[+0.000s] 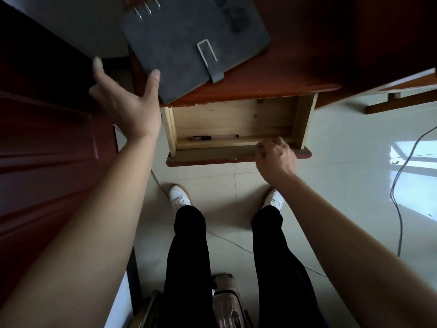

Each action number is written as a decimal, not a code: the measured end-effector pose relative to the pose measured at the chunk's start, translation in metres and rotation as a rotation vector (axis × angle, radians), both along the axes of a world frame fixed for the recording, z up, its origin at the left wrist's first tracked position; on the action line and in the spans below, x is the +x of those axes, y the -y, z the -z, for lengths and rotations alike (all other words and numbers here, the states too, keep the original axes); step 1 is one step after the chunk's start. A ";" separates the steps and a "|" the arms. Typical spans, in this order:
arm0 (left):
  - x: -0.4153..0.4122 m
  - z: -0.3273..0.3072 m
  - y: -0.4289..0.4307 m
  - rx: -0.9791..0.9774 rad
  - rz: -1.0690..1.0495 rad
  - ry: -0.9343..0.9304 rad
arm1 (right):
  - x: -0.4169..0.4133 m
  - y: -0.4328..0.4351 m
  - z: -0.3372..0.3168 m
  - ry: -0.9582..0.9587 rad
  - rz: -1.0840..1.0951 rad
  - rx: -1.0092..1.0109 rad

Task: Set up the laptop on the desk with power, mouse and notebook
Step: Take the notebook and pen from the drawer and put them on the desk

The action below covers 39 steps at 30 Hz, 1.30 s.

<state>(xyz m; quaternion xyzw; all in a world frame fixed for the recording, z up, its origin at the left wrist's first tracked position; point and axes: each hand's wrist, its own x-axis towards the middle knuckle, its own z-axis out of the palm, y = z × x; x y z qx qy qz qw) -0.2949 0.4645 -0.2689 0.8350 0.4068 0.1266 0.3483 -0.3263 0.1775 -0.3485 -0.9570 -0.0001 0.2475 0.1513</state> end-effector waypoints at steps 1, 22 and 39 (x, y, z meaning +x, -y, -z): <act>-0.004 0.004 0.001 -0.053 -0.058 -0.033 | 0.005 -0.008 0.000 0.003 -0.048 0.011; -0.091 0.071 0.057 -1.541 -0.619 -0.167 | 0.044 -0.063 0.027 -0.264 -0.359 0.065; -0.086 0.066 0.077 -1.431 -0.607 -0.215 | -0.035 0.007 -0.011 -0.176 1.006 0.307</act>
